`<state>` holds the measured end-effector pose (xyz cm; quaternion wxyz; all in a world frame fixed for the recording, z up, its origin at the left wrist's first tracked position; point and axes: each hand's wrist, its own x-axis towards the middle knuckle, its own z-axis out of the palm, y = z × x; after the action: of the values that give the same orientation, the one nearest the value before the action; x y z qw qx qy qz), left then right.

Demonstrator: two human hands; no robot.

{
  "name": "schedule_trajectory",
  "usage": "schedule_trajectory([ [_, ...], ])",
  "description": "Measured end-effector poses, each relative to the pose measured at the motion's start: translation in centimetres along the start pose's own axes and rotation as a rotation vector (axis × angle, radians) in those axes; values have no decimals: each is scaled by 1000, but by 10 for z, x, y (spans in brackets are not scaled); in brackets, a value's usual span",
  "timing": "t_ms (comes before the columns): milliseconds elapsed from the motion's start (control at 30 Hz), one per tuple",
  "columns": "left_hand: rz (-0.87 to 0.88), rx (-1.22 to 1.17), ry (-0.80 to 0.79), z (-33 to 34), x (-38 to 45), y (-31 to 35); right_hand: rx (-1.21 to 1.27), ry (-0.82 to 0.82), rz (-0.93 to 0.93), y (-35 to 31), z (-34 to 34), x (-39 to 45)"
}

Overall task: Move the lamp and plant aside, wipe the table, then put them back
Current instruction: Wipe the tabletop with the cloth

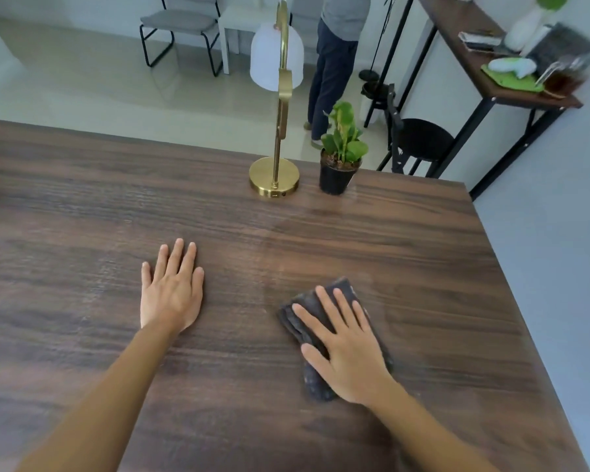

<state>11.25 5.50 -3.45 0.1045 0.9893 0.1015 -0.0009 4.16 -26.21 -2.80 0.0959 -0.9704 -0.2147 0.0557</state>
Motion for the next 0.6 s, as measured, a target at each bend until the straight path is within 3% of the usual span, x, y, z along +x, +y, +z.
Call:
schedule_trajectory([
  [133,-1,-8,6,1,-2,2,-56,39,497,97,-24,-52],
  [233,-5,-2,1,2,0,2,-15,44,826,129,-42,12],
  [300,-9,0,-7,1,1,4,58,52,925,120,-47,71],
  [367,-10,0,-10,1,1,5,59,42,814,75,-36,113],
  [433,-4,-8,-10,0,1,4,24,67,566,3,-13,124],
  [533,18,-13,-17,-1,-3,2,6,108,205,-88,14,75],
  [600,30,-14,-19,-1,-4,1,6,110,58,-96,20,17],
])
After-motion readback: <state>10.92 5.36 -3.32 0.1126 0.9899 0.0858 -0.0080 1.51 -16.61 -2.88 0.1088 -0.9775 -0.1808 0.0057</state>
